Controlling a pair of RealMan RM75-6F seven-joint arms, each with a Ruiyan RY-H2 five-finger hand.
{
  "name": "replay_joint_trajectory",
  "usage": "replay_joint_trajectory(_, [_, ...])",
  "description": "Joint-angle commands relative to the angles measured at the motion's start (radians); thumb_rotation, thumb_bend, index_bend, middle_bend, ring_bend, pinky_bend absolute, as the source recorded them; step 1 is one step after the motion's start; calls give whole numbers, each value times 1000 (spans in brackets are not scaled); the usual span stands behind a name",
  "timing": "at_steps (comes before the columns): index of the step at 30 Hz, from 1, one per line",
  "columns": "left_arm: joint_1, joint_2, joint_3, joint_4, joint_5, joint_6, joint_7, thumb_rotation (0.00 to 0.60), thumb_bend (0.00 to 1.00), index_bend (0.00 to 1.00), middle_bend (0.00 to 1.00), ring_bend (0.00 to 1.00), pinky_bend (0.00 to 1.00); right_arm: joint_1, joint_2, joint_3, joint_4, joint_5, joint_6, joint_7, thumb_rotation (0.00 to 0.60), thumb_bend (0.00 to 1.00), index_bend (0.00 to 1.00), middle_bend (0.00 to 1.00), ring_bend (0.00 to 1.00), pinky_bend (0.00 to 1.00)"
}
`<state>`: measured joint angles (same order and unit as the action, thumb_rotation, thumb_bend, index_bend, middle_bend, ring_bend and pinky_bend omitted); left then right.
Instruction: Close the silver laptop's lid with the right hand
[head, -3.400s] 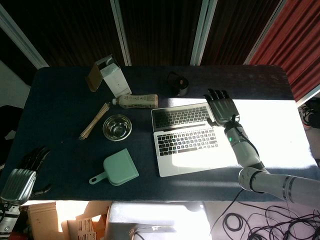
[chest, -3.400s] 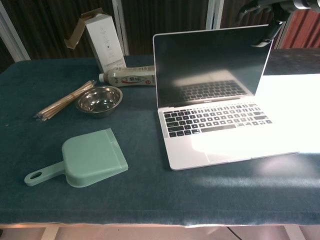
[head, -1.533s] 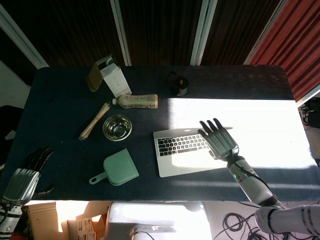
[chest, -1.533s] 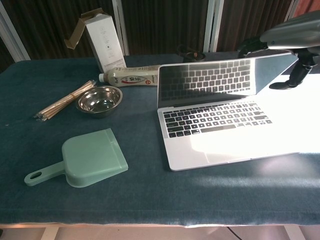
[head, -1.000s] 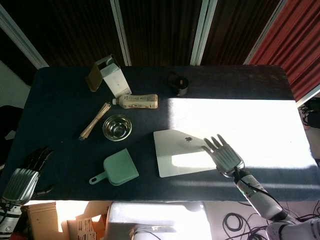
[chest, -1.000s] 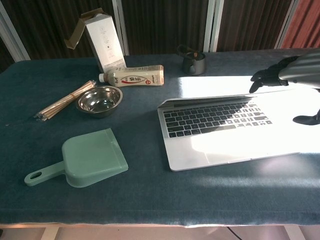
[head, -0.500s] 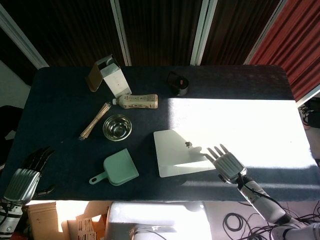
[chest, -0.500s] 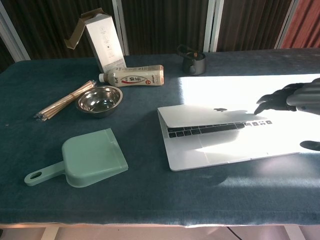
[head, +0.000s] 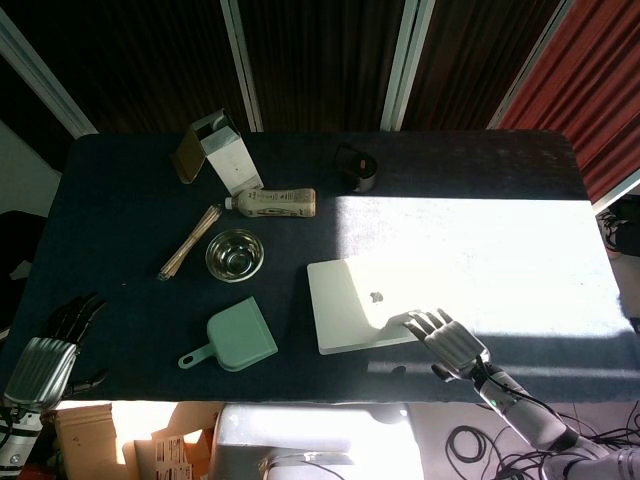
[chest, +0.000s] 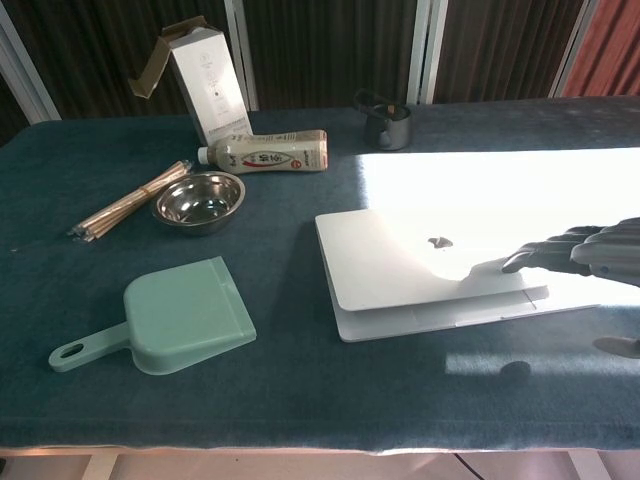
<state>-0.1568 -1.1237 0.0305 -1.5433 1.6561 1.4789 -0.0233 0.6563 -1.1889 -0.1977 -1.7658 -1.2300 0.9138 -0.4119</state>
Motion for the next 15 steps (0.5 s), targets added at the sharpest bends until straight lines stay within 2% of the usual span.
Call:
replay_joint_trajectory(1, [0,0,0,0,1,0,0,600,32,0,15,0,134,-25,-37,16,84,-47,-46,139,600,309,73,12,0,0])
replay_joint_trajectory(8, [-1,0,-1,-1,-3,-3,0,600,31,0,15,0,134,-41,-79,25,192,-117,-96,309,600,309,66,12,0,0])
replay_joint_trajectory(15, [-3,0,-1,-2,-4,-6,1,600,31,0,15,0,134,-52,-89,27,233,-159,-112,363,600,309,66,12,0,0])
